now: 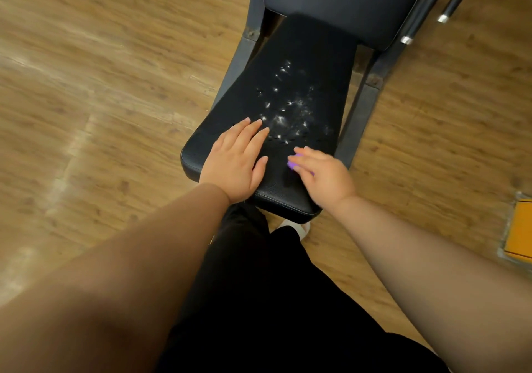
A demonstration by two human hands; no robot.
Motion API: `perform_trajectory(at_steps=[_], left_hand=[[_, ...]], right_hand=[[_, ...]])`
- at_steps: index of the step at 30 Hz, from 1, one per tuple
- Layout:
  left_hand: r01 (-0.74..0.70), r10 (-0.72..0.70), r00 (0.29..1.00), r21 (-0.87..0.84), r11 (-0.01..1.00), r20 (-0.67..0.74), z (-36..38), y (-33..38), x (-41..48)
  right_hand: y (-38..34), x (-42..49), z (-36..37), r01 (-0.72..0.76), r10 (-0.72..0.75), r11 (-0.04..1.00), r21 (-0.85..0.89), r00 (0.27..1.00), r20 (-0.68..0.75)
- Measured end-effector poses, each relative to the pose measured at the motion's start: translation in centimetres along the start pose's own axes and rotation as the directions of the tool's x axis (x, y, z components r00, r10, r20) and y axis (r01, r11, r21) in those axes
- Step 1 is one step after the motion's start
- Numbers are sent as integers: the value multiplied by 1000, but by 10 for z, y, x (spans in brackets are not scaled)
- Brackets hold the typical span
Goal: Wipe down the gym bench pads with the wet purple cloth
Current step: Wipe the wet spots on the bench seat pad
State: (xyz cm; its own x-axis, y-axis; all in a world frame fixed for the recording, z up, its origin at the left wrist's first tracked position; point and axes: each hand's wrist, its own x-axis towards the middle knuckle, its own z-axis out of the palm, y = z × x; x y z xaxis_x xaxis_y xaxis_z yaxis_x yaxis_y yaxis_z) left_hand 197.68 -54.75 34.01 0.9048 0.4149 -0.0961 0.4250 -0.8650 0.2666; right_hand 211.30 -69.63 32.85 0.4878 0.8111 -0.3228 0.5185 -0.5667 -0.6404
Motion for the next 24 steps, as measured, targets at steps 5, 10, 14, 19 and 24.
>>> perform_trajectory(at_steps=[5,10,14,19,24], left_hand=[[-10,10,999,-5,1000,34,-1,-1,0],[-37,38,997,-10,999,71,-4,-3,0],[-63,67,992,-36,997,104,-6,-6,2],[-209,204,971,28,977,128,-9,-23,2],[-276,268,945,16,961,190,-11,-31,4]], right_hand=[[-21,-31,18,-11,9,999,-33,999,-47],[-11,-25,9,66,-68,996,-54,997,-30],[-21,0,13,-224,231,973,62,962,-145],[-50,-46,38,-109,107,994,-2,980,-169],[-37,-31,35,-145,137,989,-18,961,-240]])
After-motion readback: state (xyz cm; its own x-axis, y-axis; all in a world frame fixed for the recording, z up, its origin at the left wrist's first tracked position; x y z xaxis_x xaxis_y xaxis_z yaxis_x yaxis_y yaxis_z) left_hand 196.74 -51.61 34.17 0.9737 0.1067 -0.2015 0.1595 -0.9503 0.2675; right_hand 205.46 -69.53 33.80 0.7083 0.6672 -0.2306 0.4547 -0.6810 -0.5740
